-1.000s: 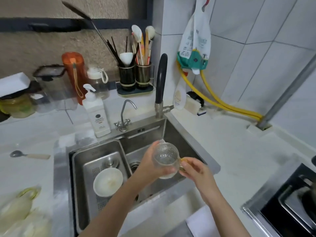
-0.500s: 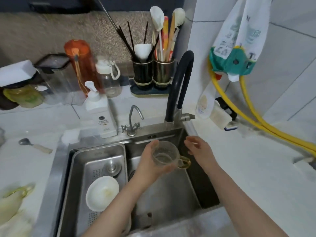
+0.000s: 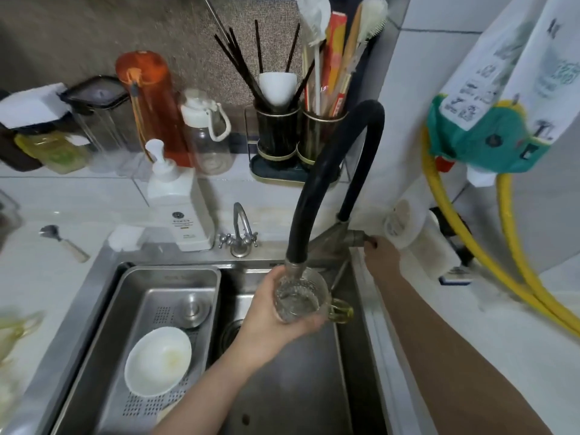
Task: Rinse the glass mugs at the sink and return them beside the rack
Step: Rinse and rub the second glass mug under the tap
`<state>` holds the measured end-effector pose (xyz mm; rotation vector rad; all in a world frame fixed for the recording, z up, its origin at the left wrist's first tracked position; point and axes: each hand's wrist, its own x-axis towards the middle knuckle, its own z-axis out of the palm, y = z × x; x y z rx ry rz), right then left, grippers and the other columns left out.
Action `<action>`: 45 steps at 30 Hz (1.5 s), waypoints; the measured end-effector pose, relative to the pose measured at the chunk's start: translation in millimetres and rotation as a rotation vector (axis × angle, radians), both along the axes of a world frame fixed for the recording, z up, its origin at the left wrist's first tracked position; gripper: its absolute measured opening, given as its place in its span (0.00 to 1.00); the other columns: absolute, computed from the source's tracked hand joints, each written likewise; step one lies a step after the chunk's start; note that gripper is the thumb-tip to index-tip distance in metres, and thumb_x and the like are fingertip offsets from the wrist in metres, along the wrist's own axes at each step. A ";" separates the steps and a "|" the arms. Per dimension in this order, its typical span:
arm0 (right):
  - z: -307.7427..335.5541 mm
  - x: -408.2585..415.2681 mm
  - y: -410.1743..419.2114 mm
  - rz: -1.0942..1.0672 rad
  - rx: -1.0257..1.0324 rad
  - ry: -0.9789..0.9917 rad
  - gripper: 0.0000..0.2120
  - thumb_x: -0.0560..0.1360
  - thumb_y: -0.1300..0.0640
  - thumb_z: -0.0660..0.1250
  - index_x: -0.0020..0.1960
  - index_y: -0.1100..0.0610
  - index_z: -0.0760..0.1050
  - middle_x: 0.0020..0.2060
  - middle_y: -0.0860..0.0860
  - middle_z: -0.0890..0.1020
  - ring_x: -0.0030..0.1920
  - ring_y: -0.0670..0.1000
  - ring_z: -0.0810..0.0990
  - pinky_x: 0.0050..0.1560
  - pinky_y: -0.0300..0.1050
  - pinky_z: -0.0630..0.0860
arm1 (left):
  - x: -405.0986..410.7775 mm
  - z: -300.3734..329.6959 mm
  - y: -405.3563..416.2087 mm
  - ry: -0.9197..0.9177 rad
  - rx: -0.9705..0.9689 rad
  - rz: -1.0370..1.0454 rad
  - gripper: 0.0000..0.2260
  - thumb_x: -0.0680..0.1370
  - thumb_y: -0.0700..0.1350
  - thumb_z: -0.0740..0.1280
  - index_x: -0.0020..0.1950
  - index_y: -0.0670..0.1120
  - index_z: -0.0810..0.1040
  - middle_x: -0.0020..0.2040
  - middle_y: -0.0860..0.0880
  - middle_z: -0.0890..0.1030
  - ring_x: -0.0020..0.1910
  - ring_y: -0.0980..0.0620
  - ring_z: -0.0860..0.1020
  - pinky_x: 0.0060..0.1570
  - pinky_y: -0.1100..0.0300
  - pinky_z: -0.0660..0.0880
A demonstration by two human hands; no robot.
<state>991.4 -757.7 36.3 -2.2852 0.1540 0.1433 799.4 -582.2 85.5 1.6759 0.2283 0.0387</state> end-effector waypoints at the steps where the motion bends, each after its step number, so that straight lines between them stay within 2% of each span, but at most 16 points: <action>1: -2.7 4.1 -1.9 -0.006 -0.031 -0.034 0.12 0.80 0.62 0.57 0.51 0.69 0.76 0.46 0.61 0.79 0.50 0.60 0.76 0.52 0.51 0.70 | 2.6 -2.2 0.3 0.004 0.003 0.008 0.33 0.62 0.44 0.81 0.61 0.57 0.69 0.57 0.57 0.77 0.56 0.68 0.75 0.53 0.72 0.71; 4: -7.1 8.3 -4.7 -0.010 -0.057 -0.091 0.13 0.80 0.64 0.56 0.54 0.69 0.77 0.51 0.64 0.80 0.53 0.62 0.77 0.52 0.50 0.70 | 7.0 -7.9 0.6 0.020 0.002 0.026 0.36 0.59 0.50 0.81 0.63 0.55 0.69 0.57 0.55 0.79 0.58 0.58 0.78 0.61 0.56 0.74; 9: -12.7 11.7 -11.0 -0.036 -0.035 -0.083 0.13 0.80 0.64 0.55 0.53 0.67 0.78 0.51 0.63 0.81 0.52 0.60 0.77 0.49 0.43 0.65 | 8.5 -9.4 -1.4 0.020 0.009 0.013 0.37 0.59 0.52 0.81 0.65 0.54 0.69 0.58 0.52 0.79 0.59 0.52 0.78 0.63 0.48 0.73; 15: -13.1 13.6 -8.0 -0.027 -0.068 -0.061 0.14 0.80 0.63 0.56 0.57 0.65 0.78 0.53 0.61 0.81 0.54 0.60 0.77 0.53 0.46 0.69 | 3.2 -11.0 -0.2 0.025 -0.004 0.046 0.36 0.59 0.49 0.80 0.63 0.58 0.68 0.57 0.55 0.79 0.57 0.58 0.78 0.56 0.63 0.74; 22: -19.2 15.8 -12.8 -0.048 -0.039 -0.048 0.14 0.80 0.63 0.55 0.56 0.64 0.78 0.52 0.62 0.81 0.52 0.60 0.78 0.48 0.43 0.67 | 0.7 -15.9 -0.1 0.028 0.022 0.061 0.35 0.57 0.54 0.79 0.58 0.68 0.66 0.59 0.58 0.77 0.59 0.62 0.76 0.57 0.66 0.70; 27: -6.9 1.3 -4.3 -0.107 0.034 0.026 0.13 0.81 0.60 0.56 0.58 0.67 0.74 0.54 0.62 0.79 0.54 0.59 0.76 0.51 0.47 0.68 | 0.2 -21.0 4.3 0.048 0.018 0.069 0.37 0.58 0.51 0.79 0.62 0.61 0.66 0.59 0.57 0.76 0.59 0.62 0.76 0.59 0.64 0.72; 30: -6.3 -55.5 3.6 -0.061 0.272 0.088 0.08 0.79 0.63 0.61 0.57 0.61 0.74 0.57 0.59 0.79 0.51 0.54 0.77 0.55 0.50 0.74 | -2.6 -25.8 13.9 0.057 0.042 0.076 0.41 0.57 0.54 0.79 0.66 0.56 0.65 0.63 0.55 0.74 0.61 0.60 0.74 0.64 0.61 0.69; 32: -0.4 -108.4 11.8 0.127 0.393 0.129 0.17 0.77 0.68 0.62 0.63 0.55 0.73 0.59 0.51 0.79 0.56 0.46 0.79 0.59 0.42 0.76 | -2.0 -26.0 23.6 0.067 0.065 0.085 0.40 0.57 0.53 0.79 0.65 0.57 0.65 0.64 0.54 0.72 0.61 0.63 0.72 0.62 0.68 0.68; 34: 13.0 -144.7 23.4 0.317 0.385 0.165 0.19 0.78 0.64 0.63 0.66 0.50 0.70 0.57 0.42 0.78 0.54 0.33 0.77 0.53 0.27 0.74 | 2.6 -26.5 28.9 0.044 0.083 0.084 0.36 0.57 0.51 0.79 0.60 0.59 0.67 0.61 0.54 0.72 0.57 0.69 0.73 0.56 0.74 0.69; 35: 18.5 -155.4 27.8 0.333 0.368 0.153 0.18 0.78 0.61 0.64 0.66 0.49 0.69 0.54 0.39 0.77 0.50 0.30 0.75 0.48 0.22 0.71 | 4.3 -23.8 26.7 0.023 0.072 0.072 0.34 0.56 0.50 0.80 0.57 0.59 0.68 0.58 0.56 0.73 0.55 0.70 0.73 0.54 0.73 0.70; 38: 26.0 -175.8 25.4 0.189 0.370 0.100 0.12 0.79 0.62 0.63 0.60 0.51 0.73 0.51 0.44 0.79 0.46 0.32 0.75 0.42 0.18 0.68 | -0.4 -19.4 15.5 -0.003 0.082 -0.042 0.28 0.60 0.37 0.81 0.49 0.57 0.72 0.46 0.63 0.82 0.46 0.69 0.78 0.46 0.73 0.73; 39: 26.1 -182.5 24.2 0.162 0.356 0.092 0.11 0.78 0.63 0.63 0.58 0.51 0.74 0.50 0.45 0.79 0.47 0.34 0.75 0.42 0.18 0.68 | -5.1 -21.3 16.5 -0.011 0.094 -0.091 0.26 0.60 0.35 0.80 0.49 0.55 0.74 0.45 0.63 0.82 0.44 0.67 0.79 0.45 0.72 0.74; 40: 27.5 -190.1 26.1 0.172 0.318 0.089 0.10 0.78 0.63 0.63 0.55 0.50 0.75 0.48 0.44 0.79 0.47 0.37 0.76 0.43 0.18 0.68 | -9.9 -22.6 20.9 -0.007 0.086 -0.133 0.25 0.60 0.38 0.81 0.51 0.52 0.76 0.47 0.58 0.83 0.46 0.64 0.80 0.46 0.70 0.75; 41: 28.4 -195.9 29.9 0.196 0.289 0.089 0.10 0.78 0.63 0.64 0.54 0.49 0.74 0.46 0.43 0.79 0.48 0.39 0.77 0.43 0.18 0.68 | -13.1 -24.9 30.7 0.024 0.081 -0.155 0.29 0.59 0.45 0.82 0.57 0.51 0.75 0.53 0.53 0.81 0.51 0.62 0.79 0.50 0.70 0.74; 43: 31.6 -196.6 39.4 0.249 0.254 0.079 0.10 0.77 0.62 0.64 0.53 0.48 0.74 0.45 0.42 0.79 0.47 0.36 0.78 0.44 0.21 0.70 | -14.5 -26.8 53.6 0.100 0.069 -0.177 0.42 0.56 0.55 0.78 0.68 0.54 0.67 0.65 0.51 0.72 0.61 0.63 0.73 0.54 0.77 0.69; 45: 37.8 -187.7 43.5 0.244 0.260 0.065 0.08 0.78 0.60 0.64 0.54 0.49 0.75 0.45 0.42 0.80 0.44 0.34 0.78 0.44 0.24 0.72 | -8.8 -21.4 65.2 0.145 0.064 -0.228 0.46 0.56 0.57 0.78 0.71 0.57 0.61 0.69 0.54 0.67 0.65 0.62 0.69 0.55 0.78 0.67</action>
